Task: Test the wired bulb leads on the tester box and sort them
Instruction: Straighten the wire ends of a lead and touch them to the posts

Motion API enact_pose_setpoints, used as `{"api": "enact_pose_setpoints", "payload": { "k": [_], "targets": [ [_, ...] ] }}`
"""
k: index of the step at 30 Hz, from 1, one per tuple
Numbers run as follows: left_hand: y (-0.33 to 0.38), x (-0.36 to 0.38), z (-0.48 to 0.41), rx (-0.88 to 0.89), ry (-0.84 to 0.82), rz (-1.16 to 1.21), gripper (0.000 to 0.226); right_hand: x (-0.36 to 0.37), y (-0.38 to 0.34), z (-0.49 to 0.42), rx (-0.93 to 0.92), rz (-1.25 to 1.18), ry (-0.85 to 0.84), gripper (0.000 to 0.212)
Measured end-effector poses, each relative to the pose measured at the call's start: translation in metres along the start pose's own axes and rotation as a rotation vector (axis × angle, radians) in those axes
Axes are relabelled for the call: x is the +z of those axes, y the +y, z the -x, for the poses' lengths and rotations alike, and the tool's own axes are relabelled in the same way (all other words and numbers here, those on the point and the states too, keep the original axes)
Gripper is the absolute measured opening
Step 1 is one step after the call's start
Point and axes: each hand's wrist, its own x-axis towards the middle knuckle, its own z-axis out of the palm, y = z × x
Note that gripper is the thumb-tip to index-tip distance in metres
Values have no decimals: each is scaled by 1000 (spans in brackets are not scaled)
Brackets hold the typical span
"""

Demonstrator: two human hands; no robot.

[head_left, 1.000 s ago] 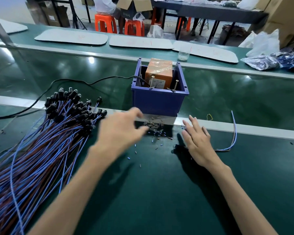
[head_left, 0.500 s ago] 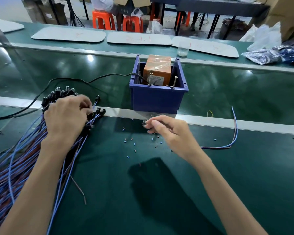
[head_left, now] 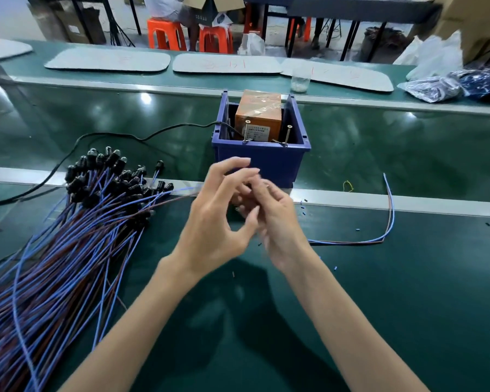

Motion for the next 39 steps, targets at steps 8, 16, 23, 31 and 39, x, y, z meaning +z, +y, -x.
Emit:
{"api": "enact_pose_setpoints", "payload": {
  "k": [8,16,23,31,39],
  "targets": [
    [29,21,-2,-984,-55,972,63,-28,-42,-10,-106,-246,285,35],
    [20,-9,-22,-1097,653,1594,42,-68,-67,-15,-18,-334,437,36],
    [12,-9,-17,-1166,806,1146,38,-90,-82,-12,58,-104,297,29],
    [24,8,-10,-851,75,638,39,-47,-80,5,56,478,-129,28],
    [38,15,-5,-880,114,649,28,-24,-49,9,-34,658,-95,10]
  ]
}}
